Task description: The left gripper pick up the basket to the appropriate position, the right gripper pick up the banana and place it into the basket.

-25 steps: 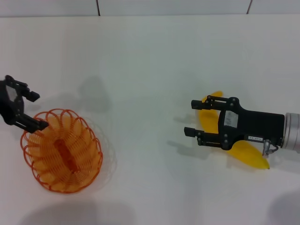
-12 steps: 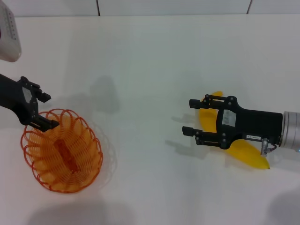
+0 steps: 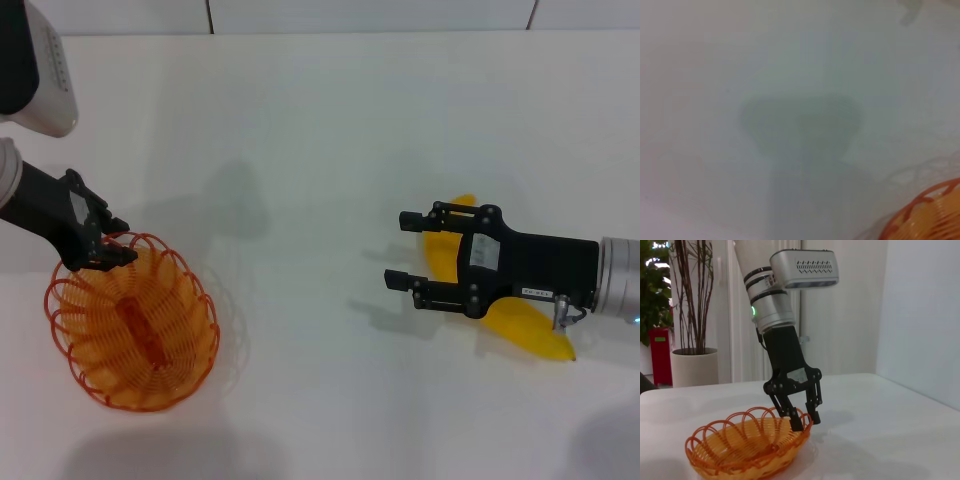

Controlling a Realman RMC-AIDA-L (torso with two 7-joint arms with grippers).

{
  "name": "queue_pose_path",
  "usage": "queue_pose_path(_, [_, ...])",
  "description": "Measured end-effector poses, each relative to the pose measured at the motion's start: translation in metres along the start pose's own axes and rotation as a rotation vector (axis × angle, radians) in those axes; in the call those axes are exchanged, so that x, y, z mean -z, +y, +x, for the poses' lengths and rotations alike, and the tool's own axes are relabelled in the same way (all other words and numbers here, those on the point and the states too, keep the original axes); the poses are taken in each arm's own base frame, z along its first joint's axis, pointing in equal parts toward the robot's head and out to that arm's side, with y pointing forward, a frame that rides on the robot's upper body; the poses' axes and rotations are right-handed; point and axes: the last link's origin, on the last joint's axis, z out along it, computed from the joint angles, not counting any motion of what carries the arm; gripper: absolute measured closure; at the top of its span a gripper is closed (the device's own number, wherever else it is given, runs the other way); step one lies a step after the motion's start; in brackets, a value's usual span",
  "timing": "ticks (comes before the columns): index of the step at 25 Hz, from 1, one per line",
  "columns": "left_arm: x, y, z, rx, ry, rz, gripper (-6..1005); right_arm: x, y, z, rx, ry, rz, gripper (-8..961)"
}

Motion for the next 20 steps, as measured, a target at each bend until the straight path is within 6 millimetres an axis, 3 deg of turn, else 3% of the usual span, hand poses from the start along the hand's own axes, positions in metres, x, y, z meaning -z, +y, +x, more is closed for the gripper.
queue_pose_path(16, [-0.0017, -0.0006, 0.0023, -0.004, 0.001, 0.003, 908, 0.0, 0.0, -0.0001, 0.001, 0.0, 0.0, 249])
queue_pose_path(20, [-0.0017, -0.0006, 0.0019, -0.004, -0.002, 0.003, 933, 0.0, -0.0001, -0.0001, 0.001, 0.0, 0.0, 249])
